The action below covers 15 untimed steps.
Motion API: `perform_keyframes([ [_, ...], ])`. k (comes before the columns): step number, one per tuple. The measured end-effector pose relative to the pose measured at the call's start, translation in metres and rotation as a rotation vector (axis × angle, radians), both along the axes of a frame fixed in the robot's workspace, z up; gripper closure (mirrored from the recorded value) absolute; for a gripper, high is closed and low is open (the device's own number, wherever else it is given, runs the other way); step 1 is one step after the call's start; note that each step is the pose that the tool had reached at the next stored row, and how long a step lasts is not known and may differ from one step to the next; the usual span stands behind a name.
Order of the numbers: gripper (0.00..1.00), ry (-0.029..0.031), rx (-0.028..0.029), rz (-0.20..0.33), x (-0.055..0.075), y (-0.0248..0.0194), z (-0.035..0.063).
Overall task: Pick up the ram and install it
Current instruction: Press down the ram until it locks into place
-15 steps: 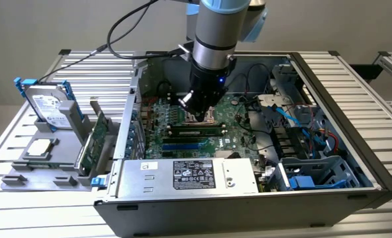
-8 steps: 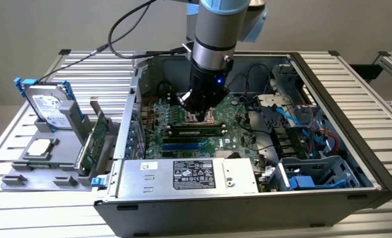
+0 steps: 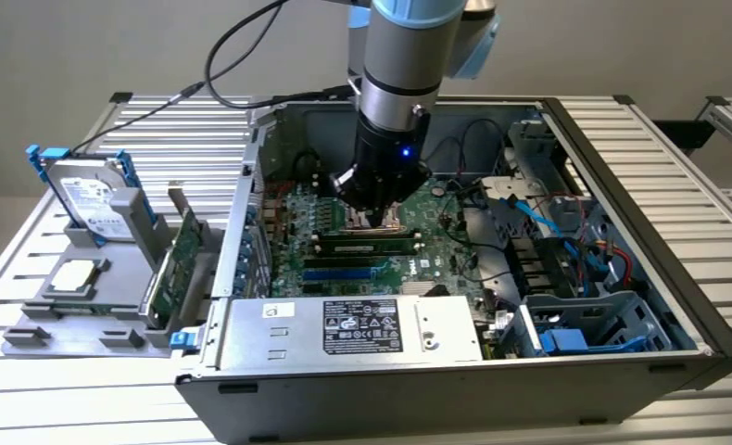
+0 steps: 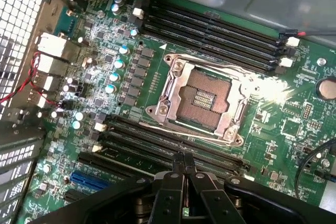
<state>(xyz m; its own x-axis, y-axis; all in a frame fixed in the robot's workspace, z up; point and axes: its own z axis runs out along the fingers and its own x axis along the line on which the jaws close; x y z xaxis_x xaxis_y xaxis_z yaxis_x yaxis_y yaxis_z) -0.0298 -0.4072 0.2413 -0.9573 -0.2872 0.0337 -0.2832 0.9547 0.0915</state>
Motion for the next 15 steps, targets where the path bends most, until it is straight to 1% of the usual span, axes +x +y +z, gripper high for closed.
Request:
perform_keyframes([
  [3,0.89,0.0,-0.0033,-0.037,0.0,-0.0001,0.0001],
  [6,0.89,0.0,-0.0089,-0.069,0.0,0.0,0.0],
  [8,0.89,-0.0001,-0.0136,-0.091,0.0,0.0,0.0],
  [10,0.89,-0.0002,-0.0187,-0.111,0.0,0.0,0.0],
  [14,0.89,-0.0008,-0.0335,-0.14,0.0,-0.0001,0.0001],
  [15,0.89,-0.0009,-0.0362,-0.143,0.0,-0.0003,0.0002],
])
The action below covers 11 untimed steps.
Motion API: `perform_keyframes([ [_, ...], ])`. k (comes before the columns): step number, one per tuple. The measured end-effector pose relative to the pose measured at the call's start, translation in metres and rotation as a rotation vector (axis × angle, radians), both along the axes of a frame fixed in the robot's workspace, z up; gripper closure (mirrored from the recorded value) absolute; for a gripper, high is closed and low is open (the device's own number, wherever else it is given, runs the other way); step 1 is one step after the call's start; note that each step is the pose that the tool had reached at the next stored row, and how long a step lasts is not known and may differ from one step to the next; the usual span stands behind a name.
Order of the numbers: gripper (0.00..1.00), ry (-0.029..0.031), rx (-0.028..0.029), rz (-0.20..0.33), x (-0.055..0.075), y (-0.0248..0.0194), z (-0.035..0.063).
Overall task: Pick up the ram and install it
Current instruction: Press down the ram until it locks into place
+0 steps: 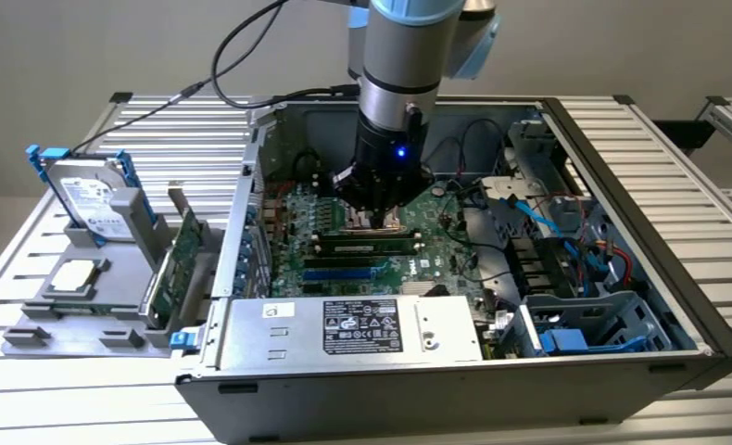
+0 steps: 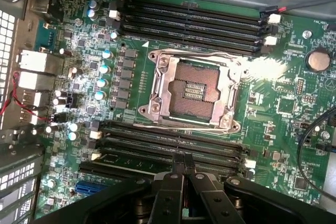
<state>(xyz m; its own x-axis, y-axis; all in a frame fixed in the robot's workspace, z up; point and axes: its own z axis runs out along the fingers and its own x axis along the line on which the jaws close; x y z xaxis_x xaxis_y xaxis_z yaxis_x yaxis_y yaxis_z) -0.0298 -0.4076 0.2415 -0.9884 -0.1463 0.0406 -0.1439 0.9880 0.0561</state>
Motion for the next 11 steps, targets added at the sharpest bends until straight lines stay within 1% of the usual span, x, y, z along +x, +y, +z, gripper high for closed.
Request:
perform_keyframes([
  [3,0.89,0.0001,-0.0033,-0.006,0.0,-0.0015,0.001],
  [5,0.89,0.0001,-0.0036,-0.009,-0.001,-0.0031,0.0027],
  [7,0.89,0.0,-0.0032,-0.011,-0.001,-0.0055,0.0057],
  [11,0.89,0.0,-0.0033,-0.012,-0.002,-0.012,0.009],
])
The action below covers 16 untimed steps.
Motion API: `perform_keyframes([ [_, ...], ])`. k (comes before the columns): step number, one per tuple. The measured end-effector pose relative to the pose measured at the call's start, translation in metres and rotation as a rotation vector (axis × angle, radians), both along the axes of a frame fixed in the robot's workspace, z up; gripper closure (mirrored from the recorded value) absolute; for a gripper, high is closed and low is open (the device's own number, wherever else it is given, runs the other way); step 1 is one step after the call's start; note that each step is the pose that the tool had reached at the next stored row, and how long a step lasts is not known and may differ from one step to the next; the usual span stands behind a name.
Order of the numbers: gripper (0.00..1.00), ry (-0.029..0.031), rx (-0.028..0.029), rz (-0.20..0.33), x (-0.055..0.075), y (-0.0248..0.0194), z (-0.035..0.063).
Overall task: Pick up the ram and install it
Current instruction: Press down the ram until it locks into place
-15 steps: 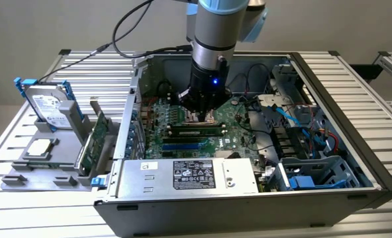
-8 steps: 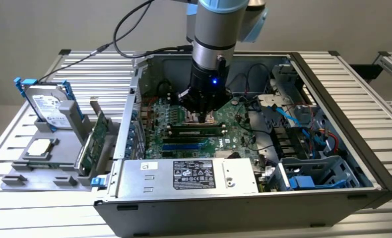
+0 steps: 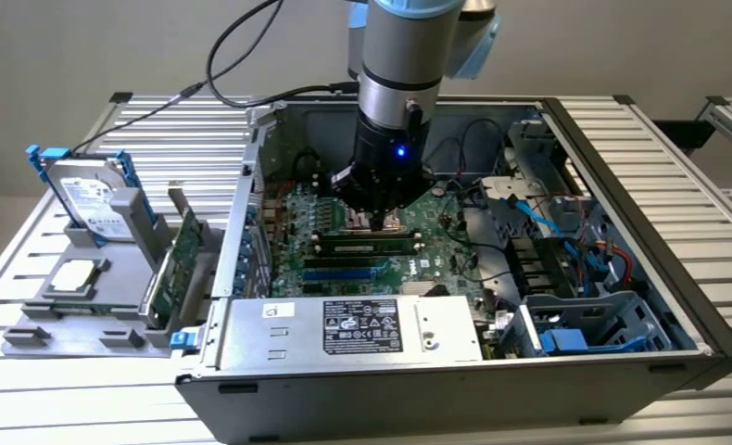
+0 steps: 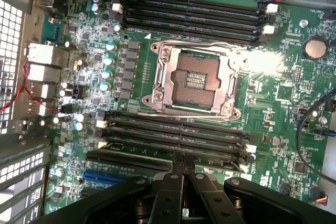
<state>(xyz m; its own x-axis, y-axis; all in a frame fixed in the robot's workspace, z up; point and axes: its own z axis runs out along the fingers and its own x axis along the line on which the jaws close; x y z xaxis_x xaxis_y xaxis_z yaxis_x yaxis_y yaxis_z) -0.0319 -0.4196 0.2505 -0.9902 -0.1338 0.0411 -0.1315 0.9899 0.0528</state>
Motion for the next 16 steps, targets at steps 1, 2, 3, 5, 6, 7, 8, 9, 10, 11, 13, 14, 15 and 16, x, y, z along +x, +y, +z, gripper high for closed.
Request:
perform_keyframes([
  [1,0.89,0.0001,-0.0002,-0.001,-0.0002,-0.0015,0.0002],
  [2,0.89,0.0,-0.0001,-0.001,-0.0004,-0.0029,0.0002],
  [3,0.89,0.0,-0.0001,-0.002,-0.0006,-0.0042,0.0003],
  [5,0.89,0.0,-0.0001,-0.004,-0.0009,-0.0068,0.0005],
  [6,0.89,0.0001,-0.0002,-0.005,-0.0011,-0.0079,0.0006],
  [7,0.89,0.0001,-0.0002,-0.007,-0.0015,-0.0087,0.0007],
  [8,0.89,0.0,-0.0002,-0.008,-0.0025,-0.009,0.0007],
  [9,0.89,0.0,-0.0001,-0.008,-0.0031,-0.0091,0.0006],
  [10,0.89,0.0,-0.0002,-0.008,-0.003,-0.0091,0.0006],
  [11,0.89,0.0,-0.0002,-0.008,-0.0031,-0.0091,0.0006],
  [13,0.89,0.0,-0.0001,-0.008,-0.0031,-0.0091,0.0006],
  [14,0.89,0.0,-0.0001,-0.008,-0.0031,-0.0091,0.0006],
  [15,0.89,0.0,-0.0001,-0.008,-0.0031,-0.0091,0.0006],
  [16,0.89,0.0,-0.0002,-0.008,-0.0031,-0.0091,0.0006],
])
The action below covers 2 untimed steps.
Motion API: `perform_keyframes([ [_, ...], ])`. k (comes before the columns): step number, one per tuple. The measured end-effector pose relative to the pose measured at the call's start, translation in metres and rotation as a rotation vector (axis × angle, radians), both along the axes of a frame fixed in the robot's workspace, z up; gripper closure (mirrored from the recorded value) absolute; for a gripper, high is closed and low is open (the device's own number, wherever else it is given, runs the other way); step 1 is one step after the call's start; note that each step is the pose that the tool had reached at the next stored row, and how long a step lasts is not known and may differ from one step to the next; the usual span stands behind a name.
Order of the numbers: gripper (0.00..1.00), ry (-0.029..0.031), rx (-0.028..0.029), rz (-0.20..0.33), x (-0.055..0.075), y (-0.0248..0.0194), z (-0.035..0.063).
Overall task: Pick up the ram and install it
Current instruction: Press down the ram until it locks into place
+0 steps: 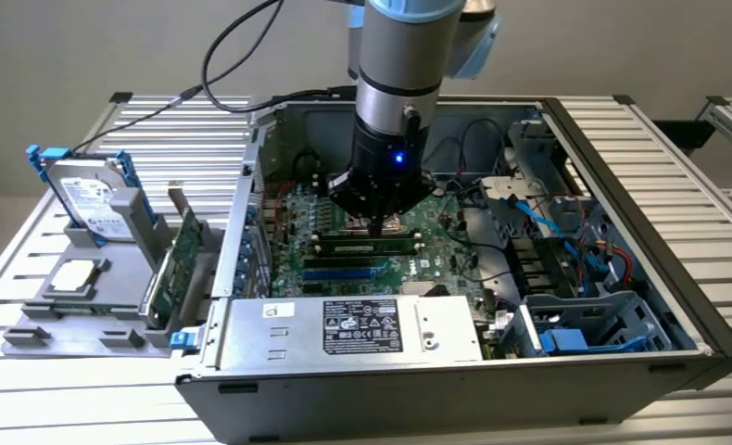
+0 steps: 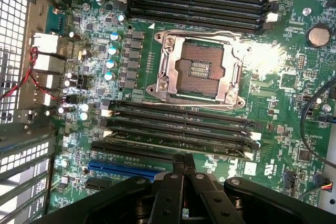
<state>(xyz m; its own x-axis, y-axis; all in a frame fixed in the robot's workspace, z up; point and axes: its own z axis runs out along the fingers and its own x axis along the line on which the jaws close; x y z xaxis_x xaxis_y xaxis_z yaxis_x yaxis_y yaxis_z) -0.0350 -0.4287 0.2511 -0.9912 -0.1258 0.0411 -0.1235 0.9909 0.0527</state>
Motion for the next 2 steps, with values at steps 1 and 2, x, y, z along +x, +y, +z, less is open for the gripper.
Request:
perform_keyframes([
  [1,0.89,0.0,0.0,0.0,0.0,0.0,0.0],
  [2,0.89,0.0,0.0,0.0,0.0,0.0,0.0],
])
